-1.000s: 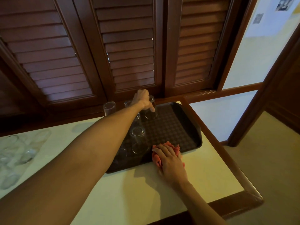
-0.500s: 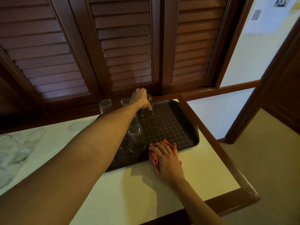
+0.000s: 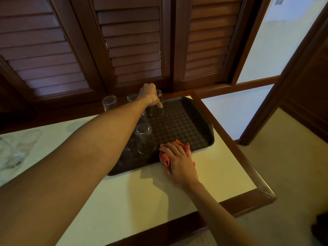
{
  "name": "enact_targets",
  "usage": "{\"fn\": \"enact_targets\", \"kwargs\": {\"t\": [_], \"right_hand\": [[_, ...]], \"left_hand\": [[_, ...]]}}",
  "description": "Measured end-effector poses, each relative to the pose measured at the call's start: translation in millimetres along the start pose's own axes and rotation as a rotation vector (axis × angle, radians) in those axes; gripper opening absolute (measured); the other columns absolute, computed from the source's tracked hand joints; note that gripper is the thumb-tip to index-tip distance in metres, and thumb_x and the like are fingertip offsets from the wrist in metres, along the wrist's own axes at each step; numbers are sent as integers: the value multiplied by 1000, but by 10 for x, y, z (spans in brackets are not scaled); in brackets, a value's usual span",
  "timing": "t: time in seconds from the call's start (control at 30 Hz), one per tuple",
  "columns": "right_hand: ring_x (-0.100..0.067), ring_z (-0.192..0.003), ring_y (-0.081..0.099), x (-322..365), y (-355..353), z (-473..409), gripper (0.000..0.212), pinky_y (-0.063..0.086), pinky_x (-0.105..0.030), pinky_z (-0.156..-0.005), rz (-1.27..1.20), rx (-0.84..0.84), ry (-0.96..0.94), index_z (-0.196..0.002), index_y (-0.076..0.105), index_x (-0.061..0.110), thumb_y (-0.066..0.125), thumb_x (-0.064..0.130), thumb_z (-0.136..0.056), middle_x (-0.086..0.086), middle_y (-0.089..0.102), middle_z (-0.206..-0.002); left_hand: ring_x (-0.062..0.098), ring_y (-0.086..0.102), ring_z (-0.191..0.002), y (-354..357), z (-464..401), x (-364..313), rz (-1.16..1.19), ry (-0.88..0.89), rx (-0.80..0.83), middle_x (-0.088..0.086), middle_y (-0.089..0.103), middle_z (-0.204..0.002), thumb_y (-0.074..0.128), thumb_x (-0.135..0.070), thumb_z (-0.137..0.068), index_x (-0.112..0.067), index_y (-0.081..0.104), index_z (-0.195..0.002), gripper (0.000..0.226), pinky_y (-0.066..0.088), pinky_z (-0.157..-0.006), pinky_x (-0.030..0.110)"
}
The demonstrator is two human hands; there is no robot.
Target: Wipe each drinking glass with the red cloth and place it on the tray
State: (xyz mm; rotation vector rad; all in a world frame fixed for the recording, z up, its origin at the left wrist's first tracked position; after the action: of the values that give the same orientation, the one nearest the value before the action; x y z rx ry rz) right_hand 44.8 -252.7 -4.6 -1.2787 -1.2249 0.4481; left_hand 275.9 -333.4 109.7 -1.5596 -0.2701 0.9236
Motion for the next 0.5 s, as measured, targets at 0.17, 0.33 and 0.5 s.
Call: {"fn": "enact_targets", "kwargs": {"t": [0.17,0.33,0.5], "right_hand": [[-16,-149,31,-7,7,4,49,10,-50,-126,16,-15,-5,-146,43,37,31,50,-100,9,46,-153],[-17,-148,33,-11,21,-3,53,13,-49,-126,20,-16,-9,-145,45,35,26,53,-99,8,48,-152],[-19,-146,36,-18,22,-7,51,12,-44,-126,32,-28,-21,-143,48,33,31,50,-99,6,50,-149]], "left_hand": [[37,56,-131,7,-31,-4,15,7,8,19,59,-140,95,-22,-72,-2,56,-137,78,50,-107,44],[38,53,-135,17,-67,8,37,10,0,20,55,-145,93,-21,-76,-2,52,-143,81,47,-110,44],[36,53,-136,-55,-34,27,82,41,-36,18,52,-148,93,-35,-74,-3,54,-142,85,48,-108,43]]}}
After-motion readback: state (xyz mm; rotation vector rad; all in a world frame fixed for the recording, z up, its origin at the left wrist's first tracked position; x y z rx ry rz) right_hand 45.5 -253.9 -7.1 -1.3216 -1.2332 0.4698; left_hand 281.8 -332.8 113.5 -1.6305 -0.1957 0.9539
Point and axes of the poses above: each hand's wrist, its own z-axis away from the middle knuckle, its own y-axis out of the palm, x = y × z, the point moved 9 cm from there along -z, towards the middle knuckle
